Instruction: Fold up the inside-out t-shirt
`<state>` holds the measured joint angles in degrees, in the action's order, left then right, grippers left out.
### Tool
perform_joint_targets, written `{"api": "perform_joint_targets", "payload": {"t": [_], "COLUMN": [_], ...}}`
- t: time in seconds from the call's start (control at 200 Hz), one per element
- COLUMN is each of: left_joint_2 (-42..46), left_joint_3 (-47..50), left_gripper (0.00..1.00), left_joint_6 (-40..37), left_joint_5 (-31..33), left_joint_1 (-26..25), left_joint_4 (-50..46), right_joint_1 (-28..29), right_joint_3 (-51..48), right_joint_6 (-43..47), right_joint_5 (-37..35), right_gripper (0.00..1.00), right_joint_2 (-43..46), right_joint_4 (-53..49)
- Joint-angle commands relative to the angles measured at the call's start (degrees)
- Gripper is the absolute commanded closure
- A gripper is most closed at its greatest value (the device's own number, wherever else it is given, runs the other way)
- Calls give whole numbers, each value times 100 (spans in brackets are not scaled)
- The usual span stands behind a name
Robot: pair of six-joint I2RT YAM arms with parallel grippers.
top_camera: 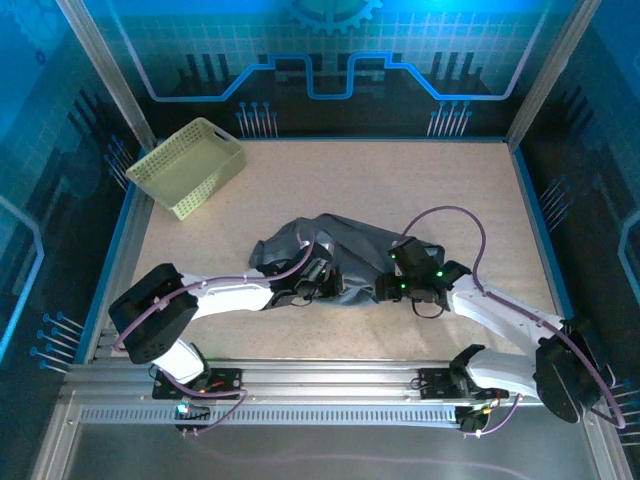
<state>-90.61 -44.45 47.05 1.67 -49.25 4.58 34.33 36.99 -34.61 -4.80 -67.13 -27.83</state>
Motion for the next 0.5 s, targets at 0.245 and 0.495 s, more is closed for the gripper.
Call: {"api": "perform_joint_targets", "payload": {"t": [0.245,0.495], "left_joint_2": [-114,-106], "left_joint_3": [-218,-196], "left_gripper": [93,91], "left_joint_6": [-169,-204], "left_joint_5": [101,317], "left_joint_1": [-40,-40], "left_joint_4": [-143,-125], "right_joint_1": [97,268], "right_joint_3": [544,2059], "right_joint_6": [12,257], "right_joint_5": [-381,-334], "right_gripper": [99,100], "right_joint_2": [102,974], "right_joint_4": [-624,-2412]}}
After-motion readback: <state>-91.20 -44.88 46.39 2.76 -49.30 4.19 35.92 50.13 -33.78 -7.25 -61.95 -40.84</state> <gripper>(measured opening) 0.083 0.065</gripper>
